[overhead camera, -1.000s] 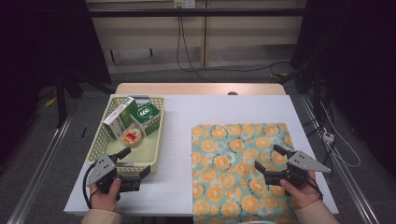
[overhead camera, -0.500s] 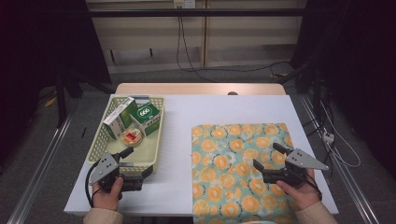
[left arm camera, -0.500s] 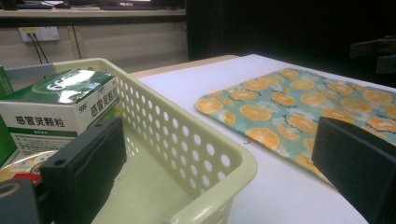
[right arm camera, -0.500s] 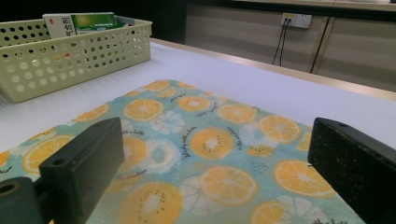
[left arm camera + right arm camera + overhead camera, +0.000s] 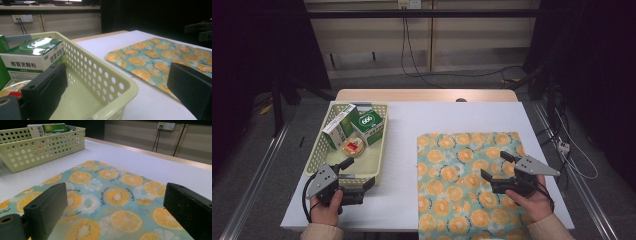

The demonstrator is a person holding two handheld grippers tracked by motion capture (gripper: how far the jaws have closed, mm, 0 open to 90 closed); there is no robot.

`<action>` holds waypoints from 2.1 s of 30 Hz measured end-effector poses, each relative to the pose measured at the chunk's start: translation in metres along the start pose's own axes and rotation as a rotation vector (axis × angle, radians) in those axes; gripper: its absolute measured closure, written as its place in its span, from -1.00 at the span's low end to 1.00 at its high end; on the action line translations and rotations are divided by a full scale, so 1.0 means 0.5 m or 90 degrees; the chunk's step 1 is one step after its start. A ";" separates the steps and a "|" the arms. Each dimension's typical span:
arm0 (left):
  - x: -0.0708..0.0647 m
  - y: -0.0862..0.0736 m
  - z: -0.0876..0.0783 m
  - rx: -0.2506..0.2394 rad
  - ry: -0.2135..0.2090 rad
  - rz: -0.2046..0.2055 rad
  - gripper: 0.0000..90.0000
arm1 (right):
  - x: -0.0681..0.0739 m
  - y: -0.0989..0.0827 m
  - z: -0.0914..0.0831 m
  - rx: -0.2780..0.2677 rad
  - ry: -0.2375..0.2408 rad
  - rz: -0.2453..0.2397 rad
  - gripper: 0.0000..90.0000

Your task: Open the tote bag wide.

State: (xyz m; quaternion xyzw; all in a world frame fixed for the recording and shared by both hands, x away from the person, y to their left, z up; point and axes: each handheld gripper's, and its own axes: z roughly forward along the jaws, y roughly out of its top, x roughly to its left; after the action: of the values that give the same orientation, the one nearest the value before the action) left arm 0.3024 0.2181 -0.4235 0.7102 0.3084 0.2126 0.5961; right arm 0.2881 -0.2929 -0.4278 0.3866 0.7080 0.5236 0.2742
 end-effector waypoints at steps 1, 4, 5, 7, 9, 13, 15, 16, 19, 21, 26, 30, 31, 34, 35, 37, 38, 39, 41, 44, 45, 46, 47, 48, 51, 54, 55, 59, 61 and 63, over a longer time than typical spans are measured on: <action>0.001 -0.001 -0.001 0.002 0.001 0.002 -0.93 | 0.000 0.000 0.000 0.000 0.000 0.000 -0.90; 0.003 -0.003 -0.007 0.001 0.004 -0.001 -0.93 | -0.004 0.013 0.007 0.003 0.004 0.006 -0.91; 0.003 -0.004 -0.008 0.000 0.005 -0.003 -0.93 | -0.007 0.018 0.012 0.005 0.010 0.006 -0.91; 0.003 -0.004 -0.012 -0.001 0.007 -0.005 -0.93 | -0.011 0.027 0.023 0.011 0.012 0.004 -0.91; 0.004 -0.004 -0.014 -0.004 0.005 -0.005 -0.93 | -0.019 0.040 0.046 0.024 0.016 0.018 -0.90; 0.005 -0.005 -0.013 -0.009 0.007 -0.015 -0.93 | -0.033 0.050 0.081 0.050 0.014 0.030 -0.90; 0.008 -0.006 -0.012 -0.005 0.006 -0.008 -0.93 | -0.037 0.052 0.090 0.058 0.016 0.030 -0.90; 0.008 -0.006 -0.011 -0.004 0.005 -0.008 -0.93 | -0.040 0.055 0.100 0.067 0.016 0.029 -0.90; 0.006 -0.005 -0.007 -0.004 0.001 -0.010 -0.93 | -0.057 0.063 0.132 0.092 0.012 0.032 -0.89; 0.004 -0.006 -0.005 0.000 -0.004 -0.006 -0.93 | -0.062 0.065 0.140 0.098 0.012 0.030 -0.89; 0.001 -0.005 -0.002 -0.002 -0.008 -0.008 -0.93 | -0.092 0.073 0.167 0.119 0.012 0.045 -0.89; -0.002 -0.004 0.002 -0.002 -0.012 -0.007 -0.93 | -0.117 0.074 0.196 0.147 0.005 0.032 -0.86; -0.002 -0.003 0.003 -0.003 -0.013 -0.007 -0.93 | -0.123 0.072 0.204 0.151 0.009 0.034 -0.86; -0.001 -0.003 0.004 -0.004 -0.011 -0.007 -0.93 | -0.135 0.065 0.240 0.175 0.019 0.040 -0.80; 0.000 -0.003 0.003 -0.004 -0.012 -0.007 -0.93 | -0.135 0.065 0.240 0.175 0.019 0.040 -0.80; 0.000 -0.003 0.003 -0.002 -0.012 -0.004 -0.93 | -0.134 0.063 0.259 0.183 0.032 0.039 -0.75; 0.001 -0.003 0.002 0.000 -0.013 -0.002 -0.93 | -0.133 0.063 0.269 0.188 0.036 0.030 -0.72; 0.001 -0.003 0.002 -0.001 -0.012 -0.004 -0.93 | -0.129 0.063 0.287 0.194 0.050 0.025 -0.70; 0.000 -0.003 0.001 -0.002 -0.013 -0.005 -0.93 | -0.127 0.062 0.296 0.198 0.055 0.021 -0.68; 0.000 -0.002 0.003 -0.002 -0.015 -0.003 -0.93 | -0.120 0.059 0.321 0.212 0.065 0.006 -0.67; 0.000 -0.001 0.002 -0.002 -0.016 0.000 -0.93 | -0.119 0.054 0.334 0.221 0.066 0.004 -0.67; 0.001 -0.001 0.000 -0.006 -0.014 -0.006 -0.93 | -0.119 0.054 0.334 0.221 0.066 0.004 -0.67; 0.002 -0.001 -0.001 -0.009 -0.013 -0.008 -0.93 | -0.120 0.052 0.338 0.224 0.064 0.006 -0.66; 0.002 -0.001 -0.002 -0.010 -0.011 -0.010 -0.94 | -0.122 0.049 0.341 0.226 0.058 0.009 -0.66; 0.003 -0.003 -0.001 -0.006 -0.015 -0.009 -0.94 | -0.128 0.044 0.347 0.238 0.055 0.015 -0.62; 0.001 -0.002 -0.002 -0.008 -0.014 -0.010 -0.94 | -0.137 0.038 0.354 0.259 0.046 0.010 -0.52; 0.000 -0.001 -0.002 -0.009 -0.015 -0.007 -0.94 | -0.138 0.036 0.357 0.261 0.048 0.012 -0.50; 0.000 0.000 -0.003 -0.007 -0.016 -0.001 -0.93 | -0.138 0.036 0.366 0.279 0.057 0.000 -0.46; 0.001 0.000 -0.004 -0.008 -0.015 -0.003 -0.93 | -0.130 0.036 0.370 0.290 0.051 -0.019 -0.46; 0.000 -0.001 -0.005 -0.008 -0.015 -0.006 -0.93 | -0.130 0.036 0.369 0.289 0.054 -0.021 -0.42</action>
State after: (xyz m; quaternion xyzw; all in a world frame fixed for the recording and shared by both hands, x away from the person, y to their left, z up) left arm 0.3007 0.2197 -0.4234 0.7075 0.3035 0.2032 0.6050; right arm 0.4748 -0.2470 -0.4674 0.4043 0.8248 0.3620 0.1588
